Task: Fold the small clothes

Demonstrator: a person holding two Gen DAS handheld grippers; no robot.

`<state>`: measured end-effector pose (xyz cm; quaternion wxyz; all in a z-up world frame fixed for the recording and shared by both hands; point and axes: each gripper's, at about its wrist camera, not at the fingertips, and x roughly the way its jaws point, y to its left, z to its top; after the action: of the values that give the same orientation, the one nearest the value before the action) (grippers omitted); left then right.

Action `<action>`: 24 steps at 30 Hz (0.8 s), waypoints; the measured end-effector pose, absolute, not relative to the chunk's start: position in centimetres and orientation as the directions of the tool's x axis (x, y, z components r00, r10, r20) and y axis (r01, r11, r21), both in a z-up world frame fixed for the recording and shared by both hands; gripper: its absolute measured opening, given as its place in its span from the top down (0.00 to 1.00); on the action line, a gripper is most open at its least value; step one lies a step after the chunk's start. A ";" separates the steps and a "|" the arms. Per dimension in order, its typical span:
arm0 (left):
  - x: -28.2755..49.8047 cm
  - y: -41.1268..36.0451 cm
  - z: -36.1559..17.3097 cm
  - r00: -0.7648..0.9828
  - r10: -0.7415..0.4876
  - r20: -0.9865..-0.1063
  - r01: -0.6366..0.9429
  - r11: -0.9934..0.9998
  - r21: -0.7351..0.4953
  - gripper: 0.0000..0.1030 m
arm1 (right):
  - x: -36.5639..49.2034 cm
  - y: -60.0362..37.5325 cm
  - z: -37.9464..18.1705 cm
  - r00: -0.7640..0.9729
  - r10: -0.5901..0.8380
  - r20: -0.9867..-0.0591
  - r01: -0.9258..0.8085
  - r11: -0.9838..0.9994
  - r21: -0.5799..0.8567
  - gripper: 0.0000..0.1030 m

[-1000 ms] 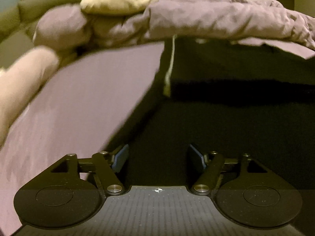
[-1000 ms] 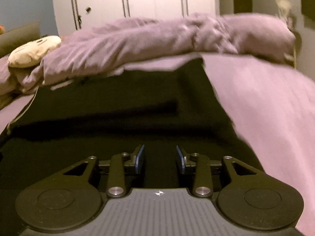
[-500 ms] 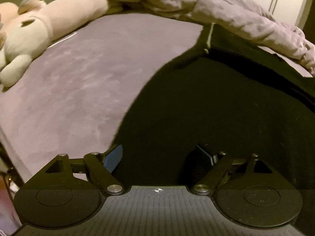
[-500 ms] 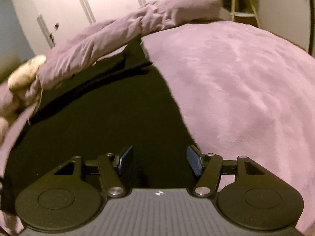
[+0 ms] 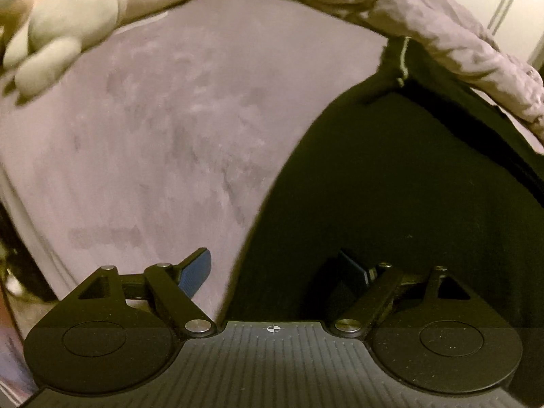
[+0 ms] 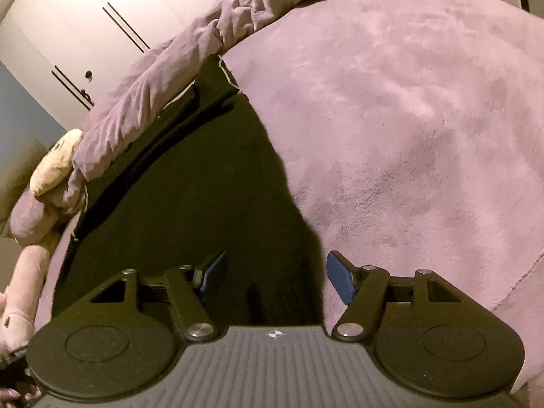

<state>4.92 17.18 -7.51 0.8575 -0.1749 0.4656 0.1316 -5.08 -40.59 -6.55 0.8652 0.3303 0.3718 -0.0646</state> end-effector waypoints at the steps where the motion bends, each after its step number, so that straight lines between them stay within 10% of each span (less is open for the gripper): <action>1: 5.0 17.4 -7.7 0.531 0.049 -0.846 -0.392 0.899 -0.194 0.16 | -5.1 -40.6 -6.6 0.716 0.135 -0.685 0.361 0.769 0.528 0.37; 13: 5.3 17.4 -7.7 0.540 -0.022 -0.841 -0.300 0.929 -0.216 0.38 | -4.0 -40.3 -6.9 0.691 0.191 -0.697 0.343 0.762 0.549 0.50; 24: 6.9 18.4 -7.4 0.553 -0.063 -0.831 -0.296 0.917 -0.266 0.29 | -2.2 -41.2 -6.1 0.687 0.177 -0.705 0.335 0.784 0.523 0.54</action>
<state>6.85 18.40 -7.41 0.8602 -0.1916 0.4677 0.0677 -2.16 -41.18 -6.08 0.8588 0.3253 0.3932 -0.0459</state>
